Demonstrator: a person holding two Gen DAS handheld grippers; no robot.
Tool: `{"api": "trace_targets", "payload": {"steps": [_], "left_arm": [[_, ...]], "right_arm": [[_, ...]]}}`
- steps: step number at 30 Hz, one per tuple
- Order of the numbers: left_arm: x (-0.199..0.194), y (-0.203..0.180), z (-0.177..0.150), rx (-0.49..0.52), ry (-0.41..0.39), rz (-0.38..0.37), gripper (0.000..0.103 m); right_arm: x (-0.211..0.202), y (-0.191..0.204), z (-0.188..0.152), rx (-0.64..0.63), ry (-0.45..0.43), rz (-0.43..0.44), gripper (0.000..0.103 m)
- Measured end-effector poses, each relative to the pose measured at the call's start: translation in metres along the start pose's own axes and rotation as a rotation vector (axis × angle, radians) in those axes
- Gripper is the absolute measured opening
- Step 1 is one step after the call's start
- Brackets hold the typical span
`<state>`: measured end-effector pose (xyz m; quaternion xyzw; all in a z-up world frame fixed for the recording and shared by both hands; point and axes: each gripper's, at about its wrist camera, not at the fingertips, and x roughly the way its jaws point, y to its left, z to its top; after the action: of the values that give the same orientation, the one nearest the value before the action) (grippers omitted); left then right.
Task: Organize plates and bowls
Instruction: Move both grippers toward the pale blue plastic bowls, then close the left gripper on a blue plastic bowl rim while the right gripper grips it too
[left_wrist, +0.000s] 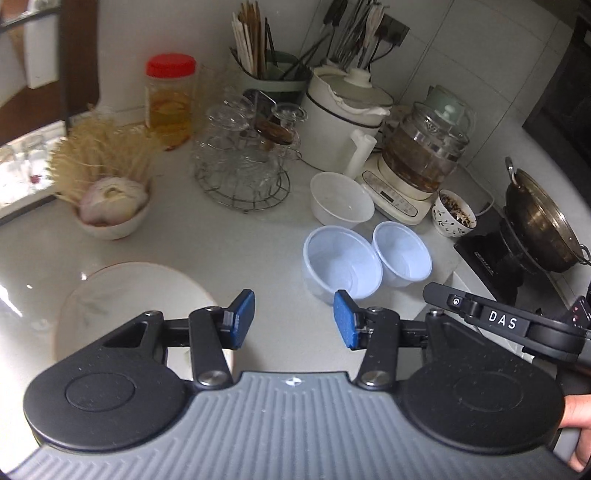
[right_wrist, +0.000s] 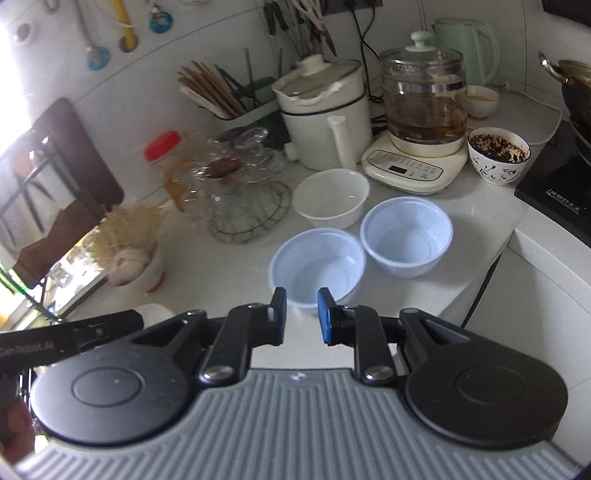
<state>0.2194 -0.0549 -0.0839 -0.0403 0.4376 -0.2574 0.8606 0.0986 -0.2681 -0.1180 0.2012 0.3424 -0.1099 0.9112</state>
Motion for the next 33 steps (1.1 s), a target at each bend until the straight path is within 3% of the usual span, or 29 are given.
{"api": "trace_targets", "payload": {"steps": [1,3,4,8,20,28,33], "left_arm": [[0.008,-0.002,0.004,-0.003,0.009,0.000,0.053],[0.027,-0.007,0.012,0.003,0.026,0.002,0.053],[0.036,-0.009,0.015,0.005,0.034,0.004,0.053],[0.070,-0.011,0.026,-0.012,0.073,-0.016,0.058],[0.146,-0.009,0.033,-0.080,0.165,-0.006,0.056],[0.180,-0.002,0.032,-0.156,0.201,0.005,0.039],[0.189,-0.007,0.030,-0.155,0.209,0.021,0.021]], "right_arm": [[0.007,-0.005,0.005,0.009,0.009,0.000,0.024],[0.020,-0.016,0.011,0.029,0.026,0.013,0.040],[0.026,-0.021,0.014,0.044,0.037,0.018,0.041],[0.052,-0.040,0.021,0.094,0.093,0.040,0.041],[0.120,-0.069,0.023,0.182,0.259,0.094,0.040],[0.141,-0.078,0.026,0.164,0.293,0.103,0.029],[0.145,-0.082,0.027,0.158,0.305,0.118,0.021]]}}
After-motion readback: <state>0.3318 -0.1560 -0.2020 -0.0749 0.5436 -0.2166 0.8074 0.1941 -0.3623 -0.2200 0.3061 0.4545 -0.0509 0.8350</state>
